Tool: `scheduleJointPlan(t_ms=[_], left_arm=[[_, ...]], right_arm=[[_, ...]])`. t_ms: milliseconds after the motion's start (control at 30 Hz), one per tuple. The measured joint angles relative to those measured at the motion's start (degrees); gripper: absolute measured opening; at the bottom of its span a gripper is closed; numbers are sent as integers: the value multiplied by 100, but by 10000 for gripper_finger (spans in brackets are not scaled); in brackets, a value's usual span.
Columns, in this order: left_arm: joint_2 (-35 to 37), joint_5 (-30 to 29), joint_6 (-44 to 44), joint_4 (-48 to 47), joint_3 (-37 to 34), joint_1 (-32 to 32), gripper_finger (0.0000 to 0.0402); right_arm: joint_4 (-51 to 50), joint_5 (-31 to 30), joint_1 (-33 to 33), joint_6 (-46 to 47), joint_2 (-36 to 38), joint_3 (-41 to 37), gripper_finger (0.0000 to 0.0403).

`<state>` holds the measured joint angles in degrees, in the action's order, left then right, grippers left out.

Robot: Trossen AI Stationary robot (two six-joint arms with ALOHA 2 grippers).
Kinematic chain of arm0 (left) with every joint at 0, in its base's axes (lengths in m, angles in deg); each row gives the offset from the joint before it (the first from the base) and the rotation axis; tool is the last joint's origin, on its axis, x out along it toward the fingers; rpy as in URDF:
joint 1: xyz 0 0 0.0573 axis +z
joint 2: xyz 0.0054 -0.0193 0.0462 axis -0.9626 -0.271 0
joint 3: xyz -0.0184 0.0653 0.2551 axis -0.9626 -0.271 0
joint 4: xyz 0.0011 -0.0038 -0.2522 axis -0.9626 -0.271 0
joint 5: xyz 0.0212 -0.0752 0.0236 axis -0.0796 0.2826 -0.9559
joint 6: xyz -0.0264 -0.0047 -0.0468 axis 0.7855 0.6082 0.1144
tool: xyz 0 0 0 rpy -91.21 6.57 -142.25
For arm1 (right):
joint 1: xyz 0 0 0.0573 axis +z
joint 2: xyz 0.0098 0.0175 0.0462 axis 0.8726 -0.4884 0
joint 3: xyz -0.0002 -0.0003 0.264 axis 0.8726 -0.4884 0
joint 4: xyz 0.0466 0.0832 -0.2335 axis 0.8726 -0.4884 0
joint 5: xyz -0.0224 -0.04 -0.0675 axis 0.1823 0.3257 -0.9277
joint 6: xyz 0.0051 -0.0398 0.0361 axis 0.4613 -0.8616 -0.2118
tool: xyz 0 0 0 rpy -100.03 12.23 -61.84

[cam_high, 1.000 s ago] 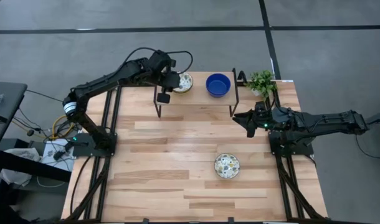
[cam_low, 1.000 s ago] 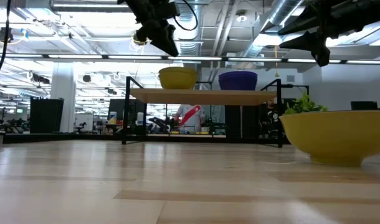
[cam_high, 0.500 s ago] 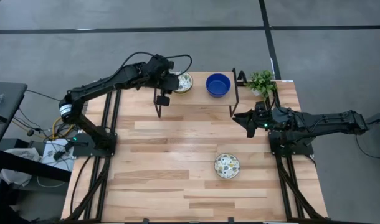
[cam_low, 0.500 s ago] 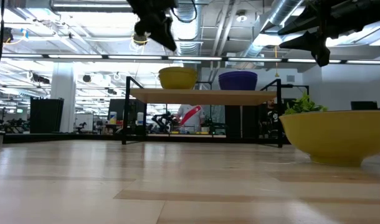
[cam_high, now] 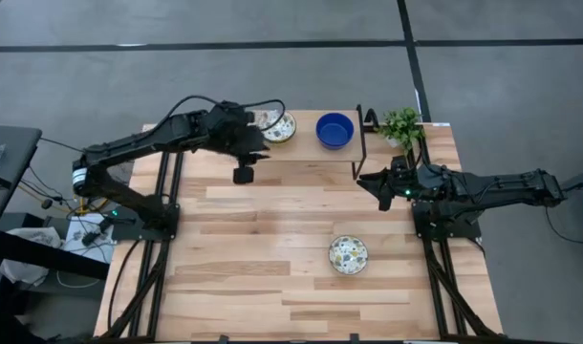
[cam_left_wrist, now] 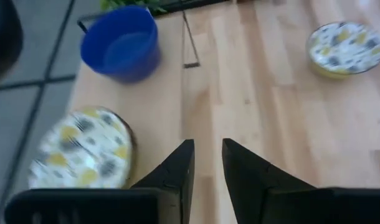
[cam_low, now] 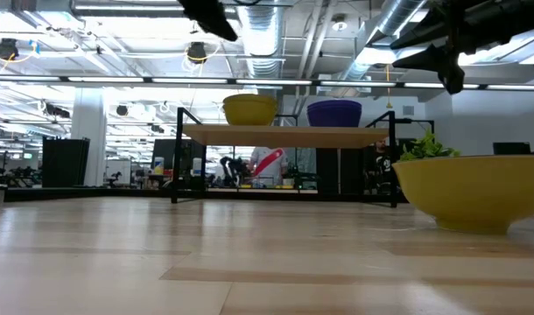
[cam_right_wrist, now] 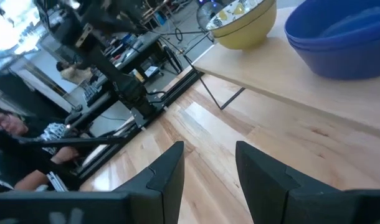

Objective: Pick & Place Mini bowls
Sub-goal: Stack the white patterned bowl on top of the white patterned bowl on the shelf

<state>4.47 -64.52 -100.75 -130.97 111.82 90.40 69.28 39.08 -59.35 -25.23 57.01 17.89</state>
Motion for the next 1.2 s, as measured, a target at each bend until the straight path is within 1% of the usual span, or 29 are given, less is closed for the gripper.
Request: scheduleJointPlan(t_ms=[100, 300, 567, 833, 967, 1067, 1200], left_arm=[[355, 91, 545, -6, -435, 0, 82], [1114, 95, 1516, 5, -1314, 0, 82], [1982, 95, 2792, 15, -2300, 2, 82], [2663, 96, 4031, 25, -3169, 2, 82], [2887, 96, 4389, 26, -3557, 2, 82], [2987, 94, 4505, 20, -3819, 2, 82], [3079, 136, 4613, 20, -4111, -4, 82]], right_arm=[[0, -4, 0, 428, 0, 0, 133], [0, -6, 0, 1175, 1, 0, 134], [1, -11, 0, 1221, 0, 0, 133], [0, -13, 0, 1325, 1, 0, 133], [2, 27, 16, 1509, -1, 0, 133], [2, 292, 105, 1479, -1, 0, 134], [30, 714, 420, 1471, -65, 0, 133]])
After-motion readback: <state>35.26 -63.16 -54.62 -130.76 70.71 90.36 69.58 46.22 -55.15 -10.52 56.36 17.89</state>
